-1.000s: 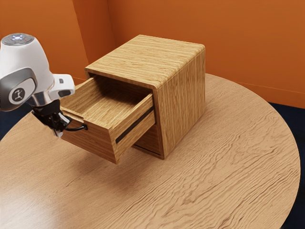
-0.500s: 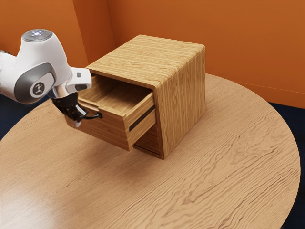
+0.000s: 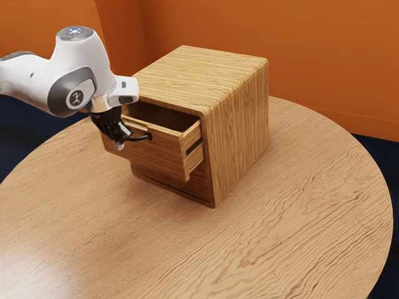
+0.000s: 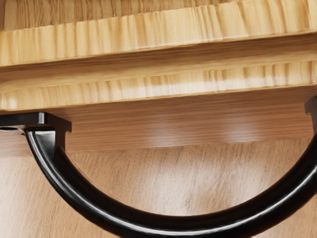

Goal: Push the drawer handle with one arm to close the drawer

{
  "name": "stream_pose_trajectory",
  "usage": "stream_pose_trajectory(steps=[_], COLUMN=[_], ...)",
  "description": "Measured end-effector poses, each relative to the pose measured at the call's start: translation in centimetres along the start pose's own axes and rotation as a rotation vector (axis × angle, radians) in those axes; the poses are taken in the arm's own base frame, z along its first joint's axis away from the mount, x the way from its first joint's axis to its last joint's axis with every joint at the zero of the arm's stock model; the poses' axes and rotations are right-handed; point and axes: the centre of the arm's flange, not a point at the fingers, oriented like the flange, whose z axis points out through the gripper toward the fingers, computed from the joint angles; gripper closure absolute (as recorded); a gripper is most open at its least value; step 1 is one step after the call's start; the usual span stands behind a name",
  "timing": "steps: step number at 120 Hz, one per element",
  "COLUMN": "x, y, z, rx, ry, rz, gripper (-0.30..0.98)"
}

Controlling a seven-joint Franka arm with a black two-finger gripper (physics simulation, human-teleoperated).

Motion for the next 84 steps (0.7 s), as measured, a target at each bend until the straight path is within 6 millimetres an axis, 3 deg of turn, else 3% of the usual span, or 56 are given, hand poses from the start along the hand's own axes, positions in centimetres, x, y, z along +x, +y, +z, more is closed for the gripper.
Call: stream_pose_trajectory(steps=[71,84], x=[6.4,6.7], y=[0.5,0.6], z=[0.9,1.1], rx=[-0.018,-0.022], ry=[0.033,0.030], rz=[0.068,0.072], gripper=[0.79,0.79])
